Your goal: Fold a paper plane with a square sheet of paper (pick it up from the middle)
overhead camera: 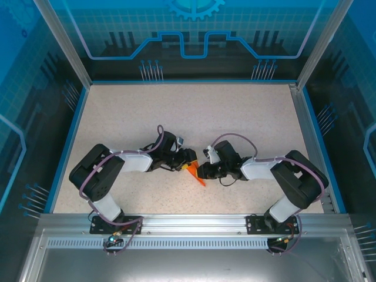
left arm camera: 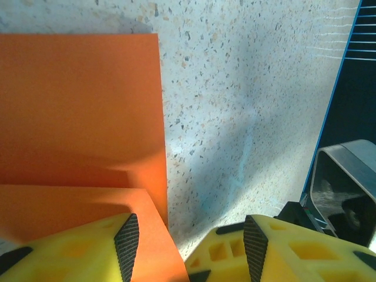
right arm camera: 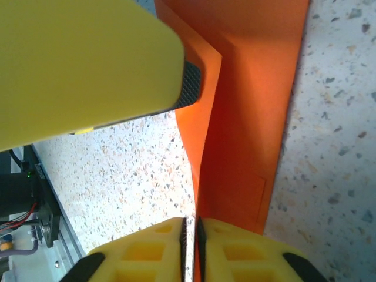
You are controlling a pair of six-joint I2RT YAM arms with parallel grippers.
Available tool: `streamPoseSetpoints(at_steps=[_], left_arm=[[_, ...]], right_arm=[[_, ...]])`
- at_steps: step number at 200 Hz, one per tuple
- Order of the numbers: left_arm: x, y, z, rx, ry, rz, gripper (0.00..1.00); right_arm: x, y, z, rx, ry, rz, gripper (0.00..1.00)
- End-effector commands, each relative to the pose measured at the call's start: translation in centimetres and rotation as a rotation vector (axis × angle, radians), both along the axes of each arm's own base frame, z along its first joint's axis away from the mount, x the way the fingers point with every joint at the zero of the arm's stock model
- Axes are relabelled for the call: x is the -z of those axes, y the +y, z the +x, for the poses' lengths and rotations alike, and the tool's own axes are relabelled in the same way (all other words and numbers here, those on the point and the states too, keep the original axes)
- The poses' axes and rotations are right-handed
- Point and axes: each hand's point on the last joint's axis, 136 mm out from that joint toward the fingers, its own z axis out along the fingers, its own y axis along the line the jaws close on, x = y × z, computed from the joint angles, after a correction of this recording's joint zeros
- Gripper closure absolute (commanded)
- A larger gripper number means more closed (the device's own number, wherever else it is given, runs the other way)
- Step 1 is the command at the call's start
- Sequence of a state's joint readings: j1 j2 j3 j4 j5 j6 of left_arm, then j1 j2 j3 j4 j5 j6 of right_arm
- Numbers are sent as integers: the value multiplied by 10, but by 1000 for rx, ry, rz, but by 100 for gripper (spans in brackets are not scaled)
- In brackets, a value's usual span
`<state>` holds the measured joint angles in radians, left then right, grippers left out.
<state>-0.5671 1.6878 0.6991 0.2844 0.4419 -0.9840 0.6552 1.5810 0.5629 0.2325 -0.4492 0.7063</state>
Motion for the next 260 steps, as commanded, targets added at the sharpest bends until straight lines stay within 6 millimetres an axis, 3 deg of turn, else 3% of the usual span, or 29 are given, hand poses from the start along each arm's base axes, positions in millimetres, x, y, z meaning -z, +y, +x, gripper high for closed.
streamPoseSetpoints(at_steps=[1,107,181,208,232,260], left_arm=[[4,-2,2,22,-14,29,46],[9,2,2,9,7,67,47],[5,0,4,33,-5,65,47],[-19,-4,5,50,-69,23,42],[-42,6,7,14,-146,32,35],[-51,15,4,-4,-175,47,32]], right_arm=[[2,-5,-5,-9,16,-29,87],[37,-12,-32,-73,122,-52,96],[30,-15,-31,-55,106,-58,93],[29,-17,-24,-11,92,-56,96],[26,-17,-21,20,79,-36,98],[22,-14,-16,53,67,-6,99]])
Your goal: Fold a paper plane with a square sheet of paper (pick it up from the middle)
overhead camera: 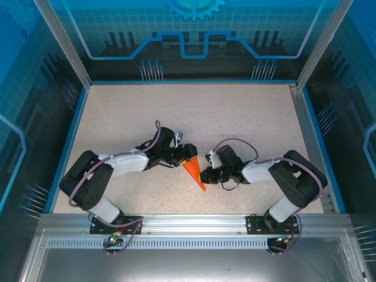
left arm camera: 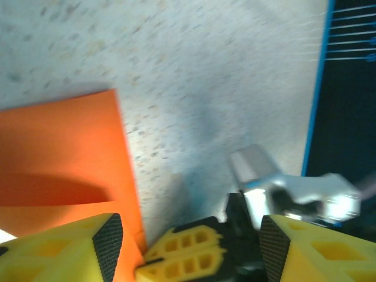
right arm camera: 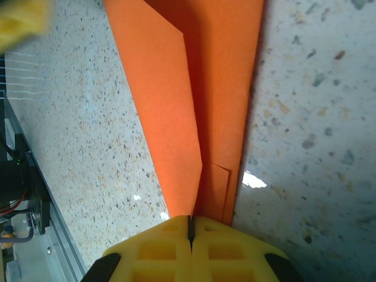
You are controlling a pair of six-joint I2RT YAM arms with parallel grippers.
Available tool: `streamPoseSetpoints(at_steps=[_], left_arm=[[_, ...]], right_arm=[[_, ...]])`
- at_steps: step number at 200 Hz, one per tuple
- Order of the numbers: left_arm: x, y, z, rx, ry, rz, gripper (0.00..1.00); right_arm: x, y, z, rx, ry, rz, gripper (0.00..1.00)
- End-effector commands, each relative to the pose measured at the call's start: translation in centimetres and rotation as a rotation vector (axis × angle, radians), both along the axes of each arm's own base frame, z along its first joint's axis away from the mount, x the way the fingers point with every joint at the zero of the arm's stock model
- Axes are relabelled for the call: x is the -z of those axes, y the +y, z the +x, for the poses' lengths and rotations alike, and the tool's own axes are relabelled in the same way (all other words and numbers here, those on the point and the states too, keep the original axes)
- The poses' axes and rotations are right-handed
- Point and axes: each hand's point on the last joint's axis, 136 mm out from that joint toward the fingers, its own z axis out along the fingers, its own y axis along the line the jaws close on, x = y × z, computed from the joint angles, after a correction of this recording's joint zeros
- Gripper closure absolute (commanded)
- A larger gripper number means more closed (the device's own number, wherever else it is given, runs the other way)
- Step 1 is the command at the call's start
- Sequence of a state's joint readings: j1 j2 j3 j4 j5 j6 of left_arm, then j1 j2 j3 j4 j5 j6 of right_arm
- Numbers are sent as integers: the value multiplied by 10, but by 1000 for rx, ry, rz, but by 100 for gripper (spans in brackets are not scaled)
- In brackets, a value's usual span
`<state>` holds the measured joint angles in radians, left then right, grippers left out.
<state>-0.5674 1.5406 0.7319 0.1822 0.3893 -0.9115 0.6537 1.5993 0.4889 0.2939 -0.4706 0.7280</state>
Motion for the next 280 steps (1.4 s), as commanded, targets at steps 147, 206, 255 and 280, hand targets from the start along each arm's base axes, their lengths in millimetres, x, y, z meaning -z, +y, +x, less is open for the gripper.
streamPoseSetpoints(at_steps=[147,206,255,280], left_arm=[[31,-18,-12,78,46,-56,32],[22,-17,-18,103,4,-68,31],[26,-13,-20,93,-7,-54,30],[29,-16,-16,95,-9,-53,30]], right_arm=[[23,-19,-4,139,95,-73,99],[36,-22,-6,170,146,-103,100],[40,-25,-8,177,160,-122,100],[40,-25,-9,175,164,-123,100]])
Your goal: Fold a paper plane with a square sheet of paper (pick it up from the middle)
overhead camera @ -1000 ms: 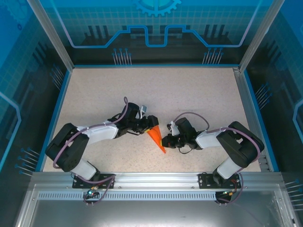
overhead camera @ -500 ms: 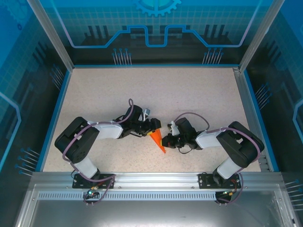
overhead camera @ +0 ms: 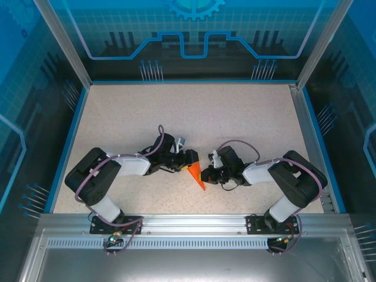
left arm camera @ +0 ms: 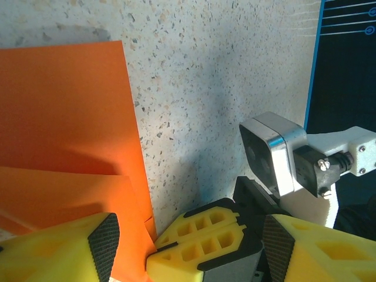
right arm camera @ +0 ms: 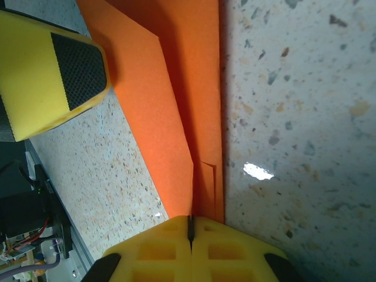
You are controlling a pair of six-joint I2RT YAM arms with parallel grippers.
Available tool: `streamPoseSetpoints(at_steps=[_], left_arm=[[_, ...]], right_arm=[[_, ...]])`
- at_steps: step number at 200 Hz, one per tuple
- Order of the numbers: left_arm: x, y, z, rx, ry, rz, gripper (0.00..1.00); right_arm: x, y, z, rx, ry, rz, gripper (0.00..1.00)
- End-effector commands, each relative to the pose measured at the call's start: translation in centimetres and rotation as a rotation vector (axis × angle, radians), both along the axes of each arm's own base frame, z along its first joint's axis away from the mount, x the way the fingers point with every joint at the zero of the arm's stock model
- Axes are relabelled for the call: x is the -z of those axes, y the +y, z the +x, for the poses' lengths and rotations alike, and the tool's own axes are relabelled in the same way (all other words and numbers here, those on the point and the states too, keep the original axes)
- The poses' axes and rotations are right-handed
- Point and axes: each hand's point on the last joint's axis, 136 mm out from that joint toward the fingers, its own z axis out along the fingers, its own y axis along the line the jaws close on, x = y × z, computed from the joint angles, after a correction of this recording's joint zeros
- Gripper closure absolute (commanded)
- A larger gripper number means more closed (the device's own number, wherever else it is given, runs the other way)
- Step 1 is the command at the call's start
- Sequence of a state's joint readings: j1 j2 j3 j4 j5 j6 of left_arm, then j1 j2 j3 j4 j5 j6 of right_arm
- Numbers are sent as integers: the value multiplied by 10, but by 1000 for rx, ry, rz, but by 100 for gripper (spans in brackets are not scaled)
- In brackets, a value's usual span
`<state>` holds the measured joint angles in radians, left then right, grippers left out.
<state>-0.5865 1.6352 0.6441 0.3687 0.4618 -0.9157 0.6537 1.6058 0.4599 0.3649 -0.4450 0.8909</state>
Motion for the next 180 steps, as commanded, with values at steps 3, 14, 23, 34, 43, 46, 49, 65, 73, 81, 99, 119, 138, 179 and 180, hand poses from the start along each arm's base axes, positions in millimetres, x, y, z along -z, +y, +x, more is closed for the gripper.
streamPoseSetpoints(at_steps=[3,14,23,34,43,46,49,65,73,81,99,119,138,179,180], left_arm=[[-2,-6,2,22,-34,-9,31],[4,-5,4,13,-28,11,31],[9,-4,6,9,-21,23,31],[17,-2,7,-4,-7,44,31],[23,-1,7,-12,3,52,32],[24,-1,7,-13,5,54,32],[26,-1,7,-15,8,57,32],[34,2,7,-28,26,77,32],[37,4,7,-35,33,87,32],[40,6,7,-40,39,101,33],[43,8,5,-35,47,116,34],[46,10,3,-36,55,131,34],[49,11,2,-30,66,144,35],[52,11,0,-21,77,150,35],[52,11,0,-20,76,150,35]], right_arm=[[37,-23,-13,45,93,-141,100],[38,-23,-12,43,93,-141,100],[38,-23,-13,41,96,-141,100],[37,-22,-13,37,97,-137,100],[36,-21,-13,35,95,-134,100],[36,-21,-13,34,94,-132,100],[36,-21,-13,34,94,-132,100],[34,-20,-12,30,90,-128,99],[32,-18,-12,24,86,-121,98],[31,-18,-14,18,91,-123,98],[25,-15,-16,-8,89,-117,95],[12,-11,-17,-32,68,-102,93],[-2,-7,-17,-63,49,-90,90],[-16,-4,-23,-106,37,-77,86],[-17,-4,-23,-106,37,-76,86]])
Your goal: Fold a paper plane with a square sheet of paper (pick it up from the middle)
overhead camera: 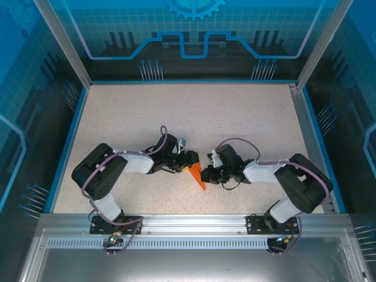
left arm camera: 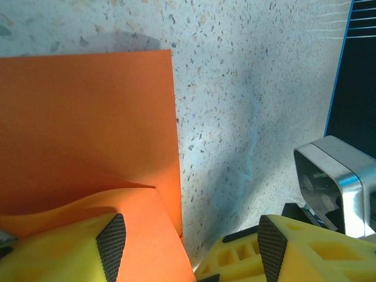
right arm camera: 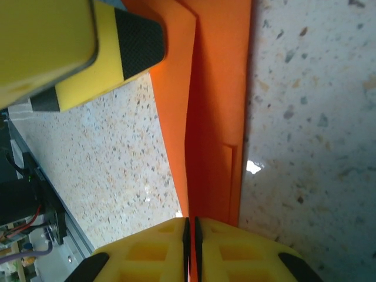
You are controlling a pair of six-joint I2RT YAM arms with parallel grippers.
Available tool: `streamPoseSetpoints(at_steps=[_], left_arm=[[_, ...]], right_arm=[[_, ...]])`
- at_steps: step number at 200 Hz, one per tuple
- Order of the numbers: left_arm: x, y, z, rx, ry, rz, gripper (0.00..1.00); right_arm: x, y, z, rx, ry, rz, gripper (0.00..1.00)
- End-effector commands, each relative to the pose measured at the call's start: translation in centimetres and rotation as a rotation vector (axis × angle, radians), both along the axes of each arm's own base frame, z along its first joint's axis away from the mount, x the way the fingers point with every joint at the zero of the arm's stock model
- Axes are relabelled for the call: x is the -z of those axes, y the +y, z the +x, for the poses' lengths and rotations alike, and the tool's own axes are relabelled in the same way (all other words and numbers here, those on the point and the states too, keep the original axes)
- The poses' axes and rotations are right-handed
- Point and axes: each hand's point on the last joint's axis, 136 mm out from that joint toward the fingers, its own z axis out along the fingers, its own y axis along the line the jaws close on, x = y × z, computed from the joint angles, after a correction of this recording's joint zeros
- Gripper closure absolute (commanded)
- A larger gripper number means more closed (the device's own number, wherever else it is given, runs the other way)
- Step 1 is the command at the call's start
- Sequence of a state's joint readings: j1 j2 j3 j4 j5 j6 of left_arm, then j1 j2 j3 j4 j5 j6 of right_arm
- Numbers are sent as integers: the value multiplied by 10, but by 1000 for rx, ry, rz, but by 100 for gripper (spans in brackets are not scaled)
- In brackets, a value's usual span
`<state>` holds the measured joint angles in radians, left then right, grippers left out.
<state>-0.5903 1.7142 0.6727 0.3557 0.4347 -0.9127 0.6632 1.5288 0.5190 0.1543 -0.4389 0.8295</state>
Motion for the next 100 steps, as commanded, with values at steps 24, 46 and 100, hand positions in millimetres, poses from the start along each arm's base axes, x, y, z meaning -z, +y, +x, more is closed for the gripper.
streamPoseSetpoints(at_steps=[24,46,100], left_arm=[[29,11,-6,-3,39,99,35],[28,10,-5,-1,41,97,35],[28,11,-5,-6,48,103,35]], right_arm=[[-6,1,-22,-88,36,-11,88],[-3,5,-30,-131,56,2,91],[27,-6,-46,-153,143,-93,96]])
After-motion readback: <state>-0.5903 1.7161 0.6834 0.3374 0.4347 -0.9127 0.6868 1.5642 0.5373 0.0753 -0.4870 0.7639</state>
